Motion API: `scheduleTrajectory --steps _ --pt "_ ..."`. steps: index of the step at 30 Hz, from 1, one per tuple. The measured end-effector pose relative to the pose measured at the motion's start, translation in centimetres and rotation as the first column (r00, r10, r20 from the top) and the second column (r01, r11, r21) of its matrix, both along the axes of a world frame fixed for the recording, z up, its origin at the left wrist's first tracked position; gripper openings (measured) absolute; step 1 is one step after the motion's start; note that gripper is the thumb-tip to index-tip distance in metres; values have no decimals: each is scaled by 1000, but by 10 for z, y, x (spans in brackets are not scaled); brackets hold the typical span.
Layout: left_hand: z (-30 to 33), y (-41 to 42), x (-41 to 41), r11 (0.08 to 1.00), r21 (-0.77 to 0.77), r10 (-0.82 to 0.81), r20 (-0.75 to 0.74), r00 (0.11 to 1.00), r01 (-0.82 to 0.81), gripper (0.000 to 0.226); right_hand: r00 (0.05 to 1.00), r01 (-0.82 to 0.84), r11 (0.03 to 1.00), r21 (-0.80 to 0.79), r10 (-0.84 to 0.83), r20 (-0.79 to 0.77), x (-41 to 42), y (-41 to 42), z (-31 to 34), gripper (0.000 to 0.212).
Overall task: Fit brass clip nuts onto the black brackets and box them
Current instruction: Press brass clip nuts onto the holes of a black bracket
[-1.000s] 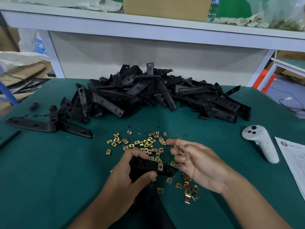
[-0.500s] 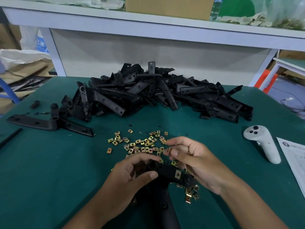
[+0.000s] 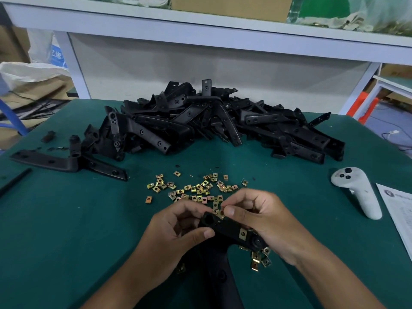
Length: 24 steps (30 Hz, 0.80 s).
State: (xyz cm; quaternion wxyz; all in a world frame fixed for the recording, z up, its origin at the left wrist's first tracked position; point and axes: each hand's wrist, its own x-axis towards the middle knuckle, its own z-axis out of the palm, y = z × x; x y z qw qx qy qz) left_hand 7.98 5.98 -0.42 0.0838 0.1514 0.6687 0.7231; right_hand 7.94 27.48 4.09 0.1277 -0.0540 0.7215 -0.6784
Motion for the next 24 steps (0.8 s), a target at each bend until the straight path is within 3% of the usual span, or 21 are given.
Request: scheduleTrajectory --steps 24 --pt "0 1 0 996 57 -74 -1 997 74 24 997 -64 987 150 71 -44 4 4 10 12"
